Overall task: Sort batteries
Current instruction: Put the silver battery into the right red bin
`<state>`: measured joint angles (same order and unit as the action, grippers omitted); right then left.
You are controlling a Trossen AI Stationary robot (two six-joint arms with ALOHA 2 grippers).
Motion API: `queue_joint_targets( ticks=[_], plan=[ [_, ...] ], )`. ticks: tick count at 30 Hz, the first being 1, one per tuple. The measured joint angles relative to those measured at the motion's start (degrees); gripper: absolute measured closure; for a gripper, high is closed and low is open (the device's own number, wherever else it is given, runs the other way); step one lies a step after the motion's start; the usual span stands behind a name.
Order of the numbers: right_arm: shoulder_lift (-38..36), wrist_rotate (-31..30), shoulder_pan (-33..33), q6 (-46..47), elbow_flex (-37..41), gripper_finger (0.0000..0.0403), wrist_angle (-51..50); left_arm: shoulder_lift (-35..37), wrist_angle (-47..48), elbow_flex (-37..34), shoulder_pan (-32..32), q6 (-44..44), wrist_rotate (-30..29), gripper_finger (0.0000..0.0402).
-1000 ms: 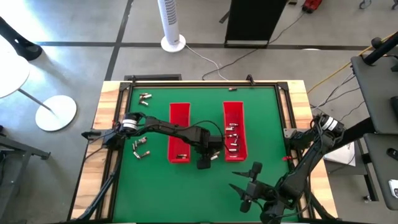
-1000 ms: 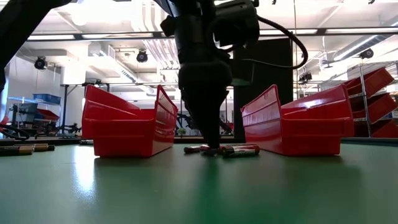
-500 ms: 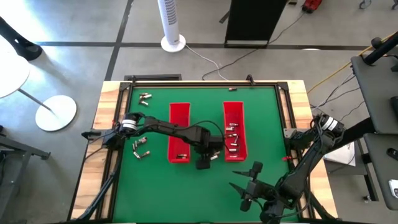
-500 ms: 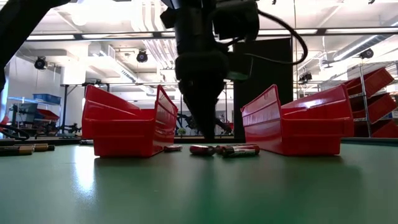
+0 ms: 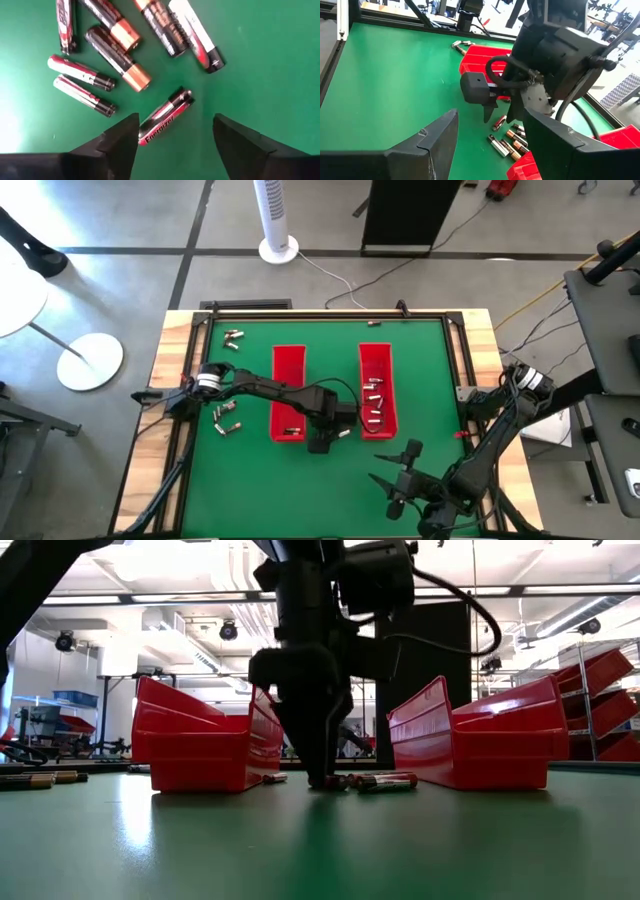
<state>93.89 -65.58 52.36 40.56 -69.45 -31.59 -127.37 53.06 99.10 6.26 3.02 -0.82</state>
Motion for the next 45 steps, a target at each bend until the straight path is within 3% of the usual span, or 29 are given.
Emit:
queue_joint_targets(
  ticks=[22,34,45],
  plan=[
    [0.00,0.00,-0.02,0.60,0.24,0.0186,0.13,-2.34,-0.98,-0.10,-0.07,-0.54,-0.79,0.0370],
    [0.00,0.00,-0.02,0.78,0.24,0.0188,0.11,-2.20,-1.10,-0.13,0.35,-2.07,-0.81,0.0366],
    [0.00,0.00,0.00,0.62,0.24,0.0186,0.13,-2.63,2.23,5.40,1.29,-2.92,-0.77,0.0366]
  ],
)
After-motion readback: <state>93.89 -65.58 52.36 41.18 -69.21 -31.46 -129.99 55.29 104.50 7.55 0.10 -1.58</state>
